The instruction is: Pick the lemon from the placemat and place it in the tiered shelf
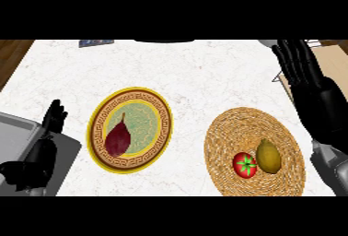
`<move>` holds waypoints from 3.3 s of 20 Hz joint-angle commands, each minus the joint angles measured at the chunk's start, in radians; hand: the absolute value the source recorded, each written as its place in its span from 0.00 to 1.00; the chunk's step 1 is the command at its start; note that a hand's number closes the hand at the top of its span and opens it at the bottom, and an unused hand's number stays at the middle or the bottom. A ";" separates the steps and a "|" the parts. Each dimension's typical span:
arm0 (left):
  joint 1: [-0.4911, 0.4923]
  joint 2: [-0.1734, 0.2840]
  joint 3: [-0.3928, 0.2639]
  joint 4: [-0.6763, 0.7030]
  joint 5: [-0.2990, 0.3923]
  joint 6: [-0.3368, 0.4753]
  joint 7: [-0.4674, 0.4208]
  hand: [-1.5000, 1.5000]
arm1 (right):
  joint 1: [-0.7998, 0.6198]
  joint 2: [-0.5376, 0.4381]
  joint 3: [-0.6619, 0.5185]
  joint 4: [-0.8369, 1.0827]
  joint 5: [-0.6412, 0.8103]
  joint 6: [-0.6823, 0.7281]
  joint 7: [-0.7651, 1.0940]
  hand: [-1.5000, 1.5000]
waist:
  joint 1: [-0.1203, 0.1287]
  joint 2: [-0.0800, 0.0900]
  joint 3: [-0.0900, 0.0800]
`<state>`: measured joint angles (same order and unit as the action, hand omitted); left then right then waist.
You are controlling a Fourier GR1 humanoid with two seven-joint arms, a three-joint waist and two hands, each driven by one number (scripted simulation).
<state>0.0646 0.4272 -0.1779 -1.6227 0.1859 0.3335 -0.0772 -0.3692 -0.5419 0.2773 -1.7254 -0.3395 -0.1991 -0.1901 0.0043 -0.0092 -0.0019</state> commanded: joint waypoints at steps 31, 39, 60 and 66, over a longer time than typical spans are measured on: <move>0.001 0.072 0.125 0.141 0.114 -0.194 0.148 0.50 | 0.288 0.153 0.166 0.509 1.023 -0.451 1.053 0.00 | -0.004 0.011 -0.020; -0.021 0.063 0.106 0.170 0.095 -0.199 0.149 0.50 | 0.119 0.114 0.245 0.396 1.104 -0.019 1.459 0.00 | -0.001 0.001 -0.012; -0.044 0.069 0.168 0.188 0.111 -0.248 0.150 0.50 | 0.157 0.160 0.177 0.142 1.154 0.359 1.671 0.00 | -0.006 0.006 0.001; -0.054 0.048 0.174 0.185 0.096 -0.237 0.168 0.50 | 0.206 0.190 0.118 0.176 1.204 0.341 1.587 0.00 | -0.005 0.008 0.002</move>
<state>0.0223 0.4711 -0.0219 -1.4172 0.2772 0.0953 0.0658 -0.1690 -0.3831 0.4170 -1.5641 0.8387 0.0930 1.2275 -0.0035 -0.0020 -0.0014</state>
